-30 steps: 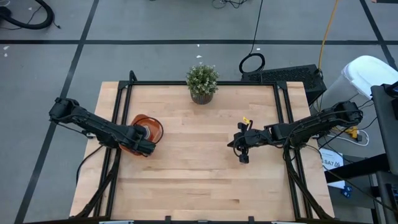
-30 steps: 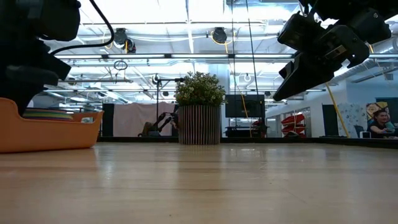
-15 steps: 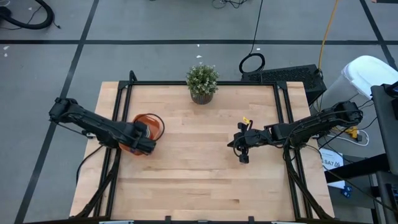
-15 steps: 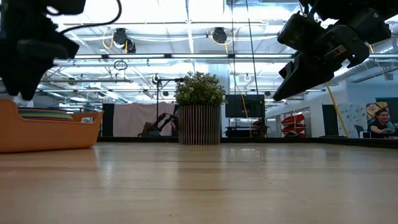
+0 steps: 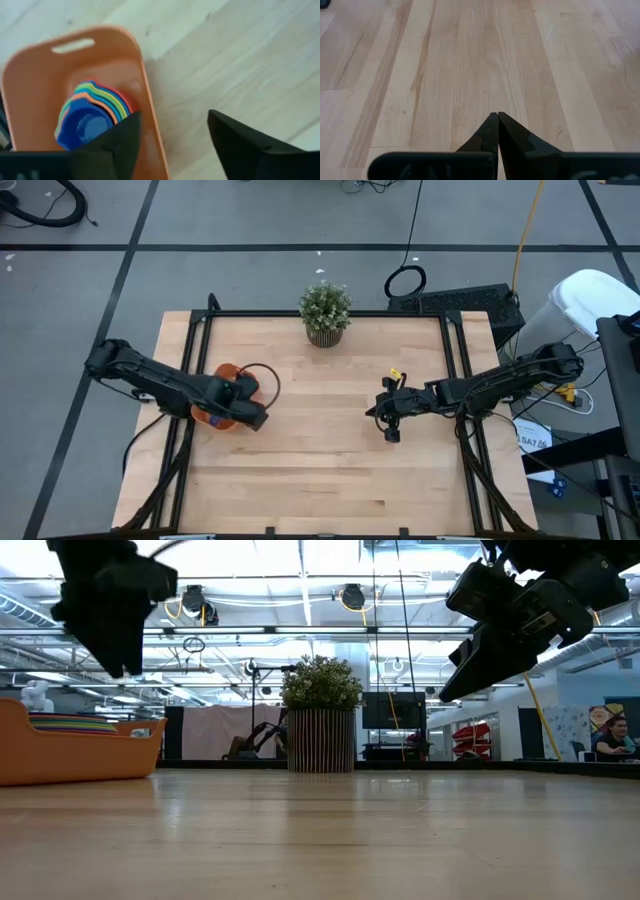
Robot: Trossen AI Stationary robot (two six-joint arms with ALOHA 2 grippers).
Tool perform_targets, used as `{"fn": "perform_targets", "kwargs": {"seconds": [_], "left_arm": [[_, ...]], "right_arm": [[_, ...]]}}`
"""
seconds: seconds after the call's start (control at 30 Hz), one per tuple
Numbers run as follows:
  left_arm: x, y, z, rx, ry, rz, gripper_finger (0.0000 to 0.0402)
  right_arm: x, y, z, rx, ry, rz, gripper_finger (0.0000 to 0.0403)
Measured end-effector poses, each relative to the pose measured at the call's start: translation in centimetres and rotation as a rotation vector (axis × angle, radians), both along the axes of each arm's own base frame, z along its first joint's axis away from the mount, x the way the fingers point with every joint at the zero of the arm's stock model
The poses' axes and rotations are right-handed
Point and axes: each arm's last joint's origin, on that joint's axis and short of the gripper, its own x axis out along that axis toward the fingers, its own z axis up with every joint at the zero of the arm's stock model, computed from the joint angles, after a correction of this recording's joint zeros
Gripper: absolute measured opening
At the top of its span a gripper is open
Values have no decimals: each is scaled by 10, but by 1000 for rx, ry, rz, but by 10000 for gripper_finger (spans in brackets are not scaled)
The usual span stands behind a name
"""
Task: Nest measuring cups in basket
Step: Return to Home Position
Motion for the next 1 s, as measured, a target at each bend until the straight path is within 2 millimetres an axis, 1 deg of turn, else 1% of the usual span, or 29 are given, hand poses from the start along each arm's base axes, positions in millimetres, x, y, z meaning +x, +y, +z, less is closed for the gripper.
{"fn": "perform_targets", "kwargs": {"seconds": [0.13, 0.27, 0.4, 0.47, 0.6, 0.8, 0.9, 1.0], "left_arm": [[12, -2, -18, -42, 104, -40, 171], [24, -4, -36, -47, 175, -83, 97], [33, 2, -48, -36, 214, -91, 31], [36, 7, -52, -24, 234, -92, 9], [41, 21, -57, -22, 256, -89, 11], [51, 39, -57, -24, 199, -109, 4], [50, 48, -58, -24, 212, -108, 8], [45, 53, -66, -26, 243, -96, 10]], "right_arm": [[0, 0, 0, 0, 0, 0, 0], [0, 0, 0, 0, 0, -1, 0], [0, 0, 0, 0, 0, 0, 0], [0, 0, 0, 0, -1, 0, 0], [0, 0, 0, 0, -1, 0, 0], [0, 0, 0, 0, 0, 0, 0], [0, 0, 0, 0, 0, 0, 0], [0, 0, 0, 0, 1, 0, 0]]}}
